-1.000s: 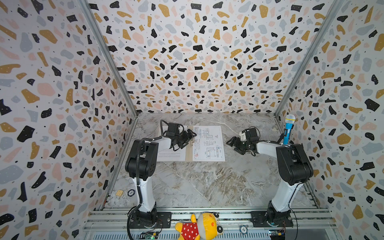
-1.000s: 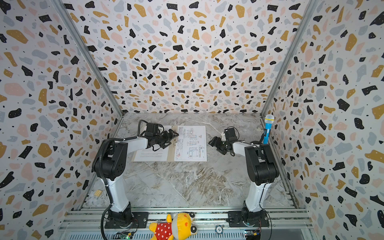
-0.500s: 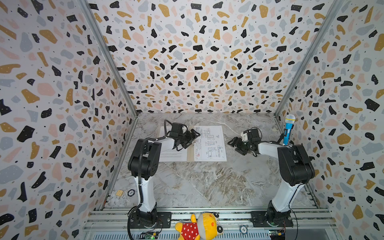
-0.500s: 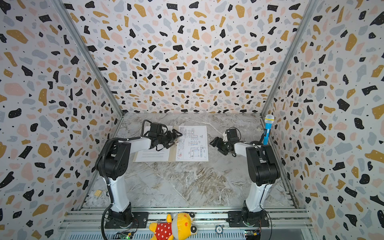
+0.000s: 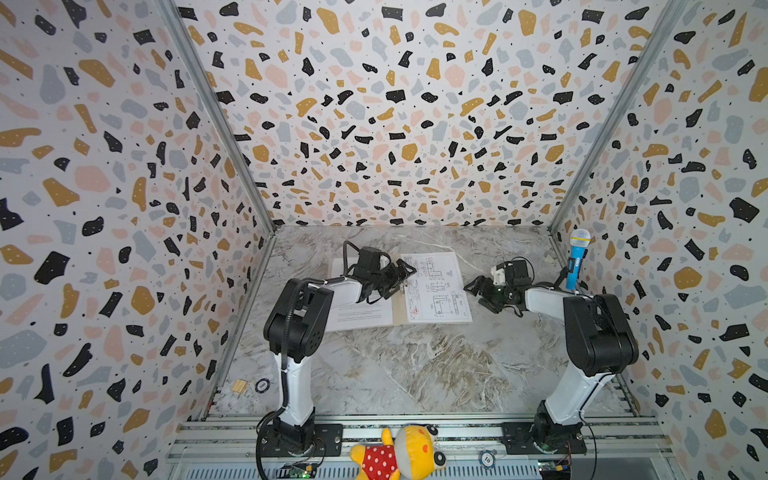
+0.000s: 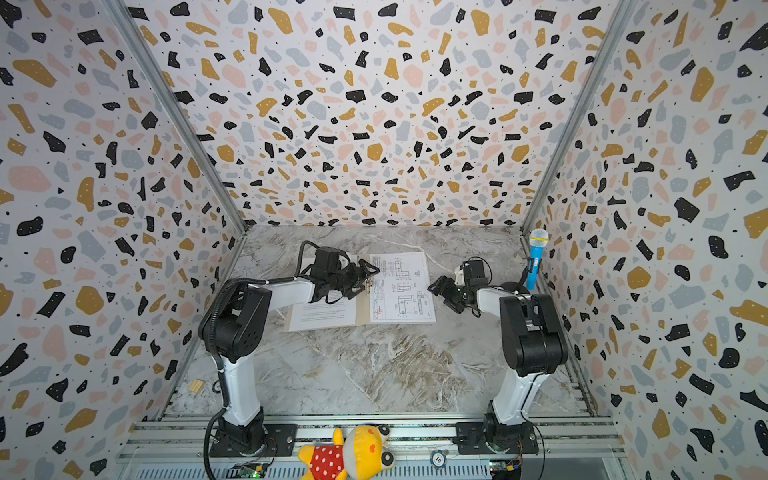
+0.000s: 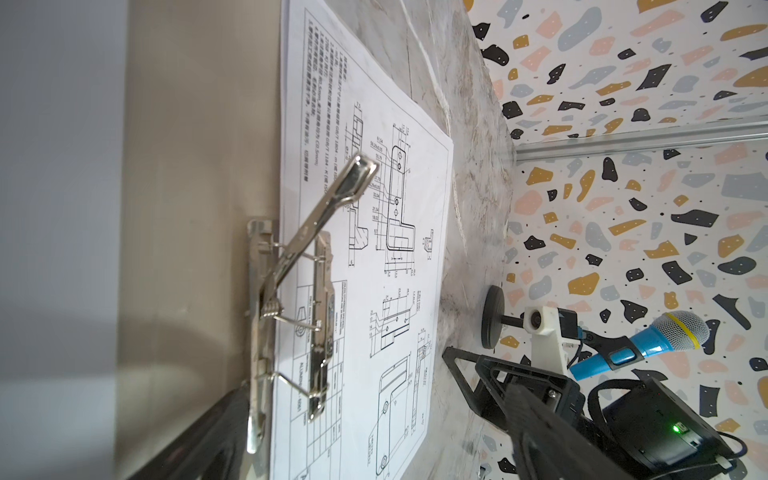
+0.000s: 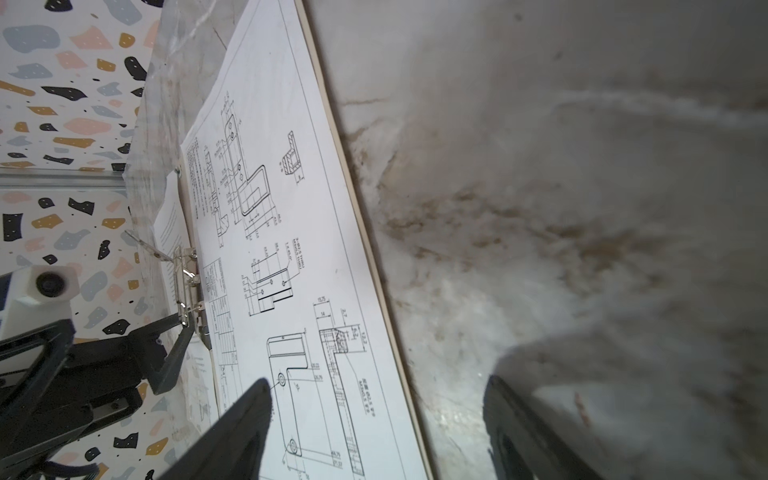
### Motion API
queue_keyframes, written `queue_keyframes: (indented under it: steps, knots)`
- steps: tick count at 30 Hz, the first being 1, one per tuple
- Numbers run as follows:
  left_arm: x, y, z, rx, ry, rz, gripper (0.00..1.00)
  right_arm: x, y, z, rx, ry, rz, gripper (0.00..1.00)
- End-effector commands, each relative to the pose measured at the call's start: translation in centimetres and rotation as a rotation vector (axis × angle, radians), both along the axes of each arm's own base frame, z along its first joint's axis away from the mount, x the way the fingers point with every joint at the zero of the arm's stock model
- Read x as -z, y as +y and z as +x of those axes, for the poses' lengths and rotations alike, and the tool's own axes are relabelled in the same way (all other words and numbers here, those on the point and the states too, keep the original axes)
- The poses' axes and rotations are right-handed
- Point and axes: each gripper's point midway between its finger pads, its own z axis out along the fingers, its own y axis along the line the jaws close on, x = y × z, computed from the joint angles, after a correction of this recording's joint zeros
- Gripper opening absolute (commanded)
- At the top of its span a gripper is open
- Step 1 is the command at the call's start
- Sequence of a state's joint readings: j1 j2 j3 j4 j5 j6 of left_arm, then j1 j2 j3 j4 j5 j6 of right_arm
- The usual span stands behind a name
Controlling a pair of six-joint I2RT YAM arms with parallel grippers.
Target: Put the files into the folder
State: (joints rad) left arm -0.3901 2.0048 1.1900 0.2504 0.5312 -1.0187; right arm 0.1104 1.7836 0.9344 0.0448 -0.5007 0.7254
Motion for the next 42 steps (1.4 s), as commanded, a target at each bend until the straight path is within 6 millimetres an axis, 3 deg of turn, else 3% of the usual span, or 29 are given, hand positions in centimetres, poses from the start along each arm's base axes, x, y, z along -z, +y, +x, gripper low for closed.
queue_keyframes:
  steps: [1, 6, 13, 17, 24, 28, 35, 42]
  knots:
    - [-0.4, -0.9, 0.7, -0.009, -0.035, -0.032, 0.95, -0.7, -0.9, -0.9, -0.005, 0.001, -0.018, 0.81]
    - [0.0, -1.8, 0.3, 0.002, -0.023, -0.035, 0.95, -0.5, -2.0, -1.2, 0.012, 0.008, -0.019, 0.81]
    - [-0.3, -1.3, 0.1, 0.007, -0.031, -0.011, 0.95, -0.4, -2.5, -1.3, 0.025, 0.010, -0.019, 0.81]
    - [-1.7, -1.0, 1.2, 0.010, -0.063, 0.004, 0.96, -0.3, -2.4, -1.3, 0.026, 0.009, -0.014, 0.81]
    - [-2.3, -0.6, 3.7, 0.030, -0.099, 0.030, 0.96, -0.2, -2.6, -1.3, 0.027, 0.011, -0.015, 0.81]
    - [-1.7, -0.9, 4.8, 0.077, -0.122, 0.067, 0.96, -0.2, -2.7, -1.1, 0.023, 0.007, -0.013, 0.81]
    - [-1.0, 0.4, 6.2, 0.073, -0.122, 0.113, 0.96, -0.1, -3.3, -1.0, 0.036, 0.010, -0.014, 0.81]
    - [-2.1, -1.0, 7.4, 0.123, -0.170, 0.046, 0.96, 0.2, -3.3, -0.9, 0.036, 0.017, -0.015, 0.81]
